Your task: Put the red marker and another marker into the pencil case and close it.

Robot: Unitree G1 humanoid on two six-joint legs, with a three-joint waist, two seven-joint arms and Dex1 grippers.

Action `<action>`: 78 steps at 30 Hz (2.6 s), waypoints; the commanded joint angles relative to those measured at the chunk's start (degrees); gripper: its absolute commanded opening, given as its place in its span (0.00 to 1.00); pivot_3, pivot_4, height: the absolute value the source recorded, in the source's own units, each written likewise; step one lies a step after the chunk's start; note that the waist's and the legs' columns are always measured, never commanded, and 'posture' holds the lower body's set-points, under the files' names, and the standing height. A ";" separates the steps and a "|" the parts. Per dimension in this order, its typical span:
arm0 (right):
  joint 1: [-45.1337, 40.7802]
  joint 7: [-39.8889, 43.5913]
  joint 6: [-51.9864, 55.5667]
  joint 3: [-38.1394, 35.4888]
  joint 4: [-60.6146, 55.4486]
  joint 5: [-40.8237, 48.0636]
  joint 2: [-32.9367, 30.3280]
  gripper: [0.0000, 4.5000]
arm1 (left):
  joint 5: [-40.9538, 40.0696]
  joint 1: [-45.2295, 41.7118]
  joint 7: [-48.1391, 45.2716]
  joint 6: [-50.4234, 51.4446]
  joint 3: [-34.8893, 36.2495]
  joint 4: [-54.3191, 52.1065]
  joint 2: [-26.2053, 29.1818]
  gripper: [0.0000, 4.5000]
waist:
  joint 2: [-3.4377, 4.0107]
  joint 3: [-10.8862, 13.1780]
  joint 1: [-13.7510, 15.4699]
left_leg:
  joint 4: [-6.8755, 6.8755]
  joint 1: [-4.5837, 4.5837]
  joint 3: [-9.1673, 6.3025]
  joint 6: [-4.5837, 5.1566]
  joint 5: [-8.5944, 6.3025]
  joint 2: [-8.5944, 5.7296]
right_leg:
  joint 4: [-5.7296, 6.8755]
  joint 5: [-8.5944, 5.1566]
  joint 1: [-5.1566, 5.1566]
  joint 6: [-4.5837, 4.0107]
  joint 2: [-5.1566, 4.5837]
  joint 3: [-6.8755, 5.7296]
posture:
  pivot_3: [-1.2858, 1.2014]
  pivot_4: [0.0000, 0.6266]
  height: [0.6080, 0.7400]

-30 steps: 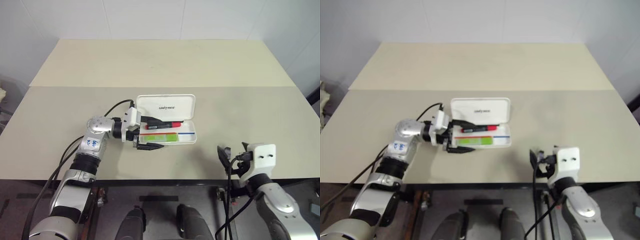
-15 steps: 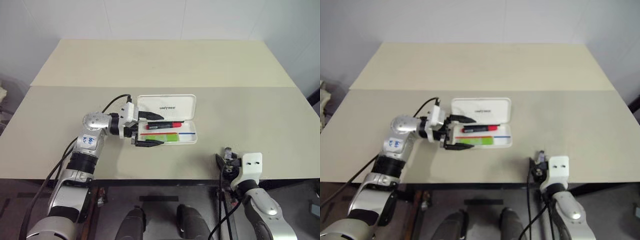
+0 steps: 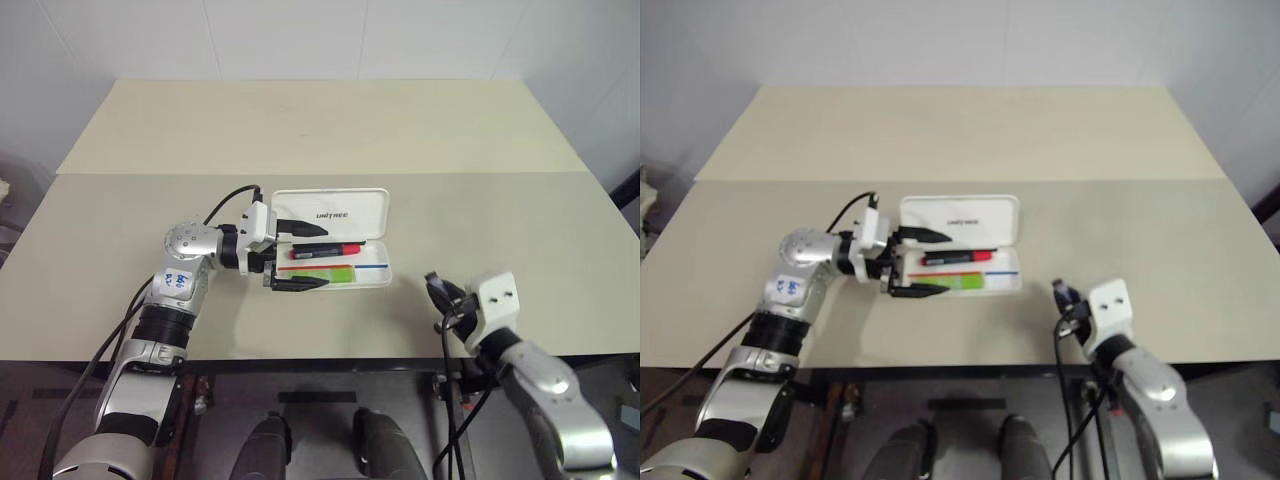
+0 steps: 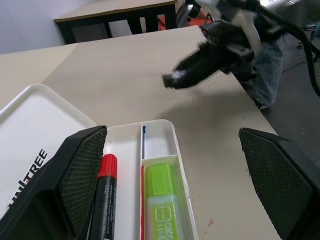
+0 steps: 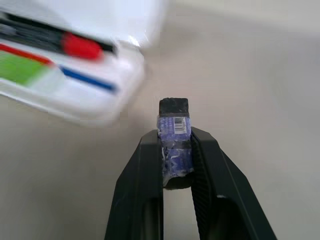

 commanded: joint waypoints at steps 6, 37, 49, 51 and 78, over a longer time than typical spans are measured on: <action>-22.34 27.25 -12.01 7.09 18.50 1.24 -11.61 0.08 | -0.75 0.14 1.12 -1.44 1.27 -0.97 0.74 1.00 | 0.00 0.03 -0.42 | 0.02 0.01 0.05 -0.01 -0.01 0.07 | -0.01 0.05 0.00 0.02 0.12 0.11 | 0.52 0.24 1.00; -44.04 47.09 -33.69 17.19 54.49 -8.04 -4.14 0.62 | -1.42 5.12 5.95 2.24 3.26 -9.38 4.47 1.00 | 0.01 0.04 -1.28 | 0.02 -0.07 0.07 -0.22 -0.02 0.20 | 0.03 0.05 -0.15 -0.03 0.25 0.18 | 0.52 0.24 1.00; -41.52 45.17 -27.23 12.57 39.76 -2.22 -5.76 1.00 | -1.16 4.51 6.27 2.06 3.07 -8.27 3.87 1.00 | 0.01 0.04 -1.24 | 0.00 -0.09 0.06 -0.24 -0.02 0.21 | 0.04 0.05 -0.20 -0.03 0.25 0.20 | 0.52 0.24 1.00; -38.00 44.30 -24.39 10.75 33.71 -0.29 -7.22 1.00 | -1.31 4.59 5.96 1.89 3.31 -7.84 4.07 1.00 | 0.01 0.04 -1.03 | -0.03 -0.09 0.02 -0.26 -0.03 0.21 | 0.01 0.05 -0.19 -0.03 0.25 0.18 | 0.52 0.24 1.00; -17.36 37.78 -17.14 -2.95 16.13 6.66 -17.85 1.00 | -3.60 6.58 8.47 0.41 8.70 -6.07 5.53 0.01 | -0.01 0.05 0.05 | 0.02 -0.02 0.18 -0.23 -0.03 0.25 | 0.00 0.09 -0.14 -0.08 0.27 0.28 | 0.52 0.24 1.00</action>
